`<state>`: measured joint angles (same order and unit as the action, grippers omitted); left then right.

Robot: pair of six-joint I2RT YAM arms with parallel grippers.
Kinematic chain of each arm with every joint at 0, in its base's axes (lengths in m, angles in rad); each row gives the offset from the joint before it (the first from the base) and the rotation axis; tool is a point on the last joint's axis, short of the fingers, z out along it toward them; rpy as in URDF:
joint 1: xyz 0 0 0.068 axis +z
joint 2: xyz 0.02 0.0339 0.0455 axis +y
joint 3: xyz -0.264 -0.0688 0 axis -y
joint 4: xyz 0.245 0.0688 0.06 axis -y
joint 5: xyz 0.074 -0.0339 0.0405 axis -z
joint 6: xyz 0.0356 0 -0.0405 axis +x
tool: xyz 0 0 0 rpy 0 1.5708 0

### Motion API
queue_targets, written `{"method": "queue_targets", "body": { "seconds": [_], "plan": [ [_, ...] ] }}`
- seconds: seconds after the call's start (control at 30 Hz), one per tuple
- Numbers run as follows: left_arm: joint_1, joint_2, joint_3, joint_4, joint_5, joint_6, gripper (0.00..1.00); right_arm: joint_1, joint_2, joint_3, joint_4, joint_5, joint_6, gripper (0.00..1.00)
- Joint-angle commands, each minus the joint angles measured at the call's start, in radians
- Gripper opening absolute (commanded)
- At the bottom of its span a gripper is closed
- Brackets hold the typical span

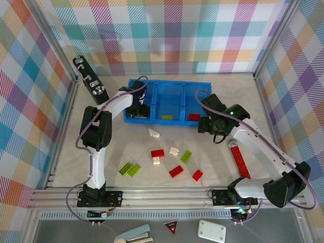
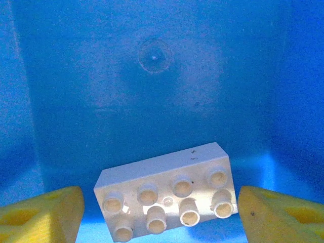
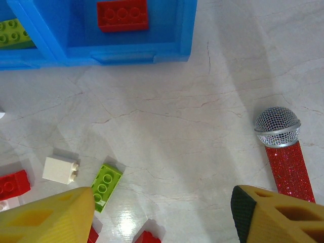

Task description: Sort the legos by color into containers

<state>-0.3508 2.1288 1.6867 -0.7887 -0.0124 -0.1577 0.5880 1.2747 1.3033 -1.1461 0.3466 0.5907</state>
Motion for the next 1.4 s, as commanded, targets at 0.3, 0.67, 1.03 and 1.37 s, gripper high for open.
{"method": "queue_targets", "body": {
  "seconds": [0.3,0.67,1.03,1.37],
  "plan": [
    [0.004,-0.157,0.0,-0.034,0.043,0.008,0.75,-0.007,-0.025,-0.014,-0.004,-0.039,0.012,0.72],
    [0.004,-0.276,-0.029,-0.051,0.046,0.005,0.57,-0.005,-0.041,-0.046,0.012,-0.084,0.03,0.71],
    [0.004,-0.476,-0.132,-0.11,0.013,0.049,0.56,0.028,-0.046,-0.142,0.044,-0.15,0.079,0.7],
    [0.004,-0.688,-0.292,-0.146,-0.06,0.12,0.57,0.097,-0.009,-0.227,0.088,-0.182,0.143,0.69]
  ]
}}
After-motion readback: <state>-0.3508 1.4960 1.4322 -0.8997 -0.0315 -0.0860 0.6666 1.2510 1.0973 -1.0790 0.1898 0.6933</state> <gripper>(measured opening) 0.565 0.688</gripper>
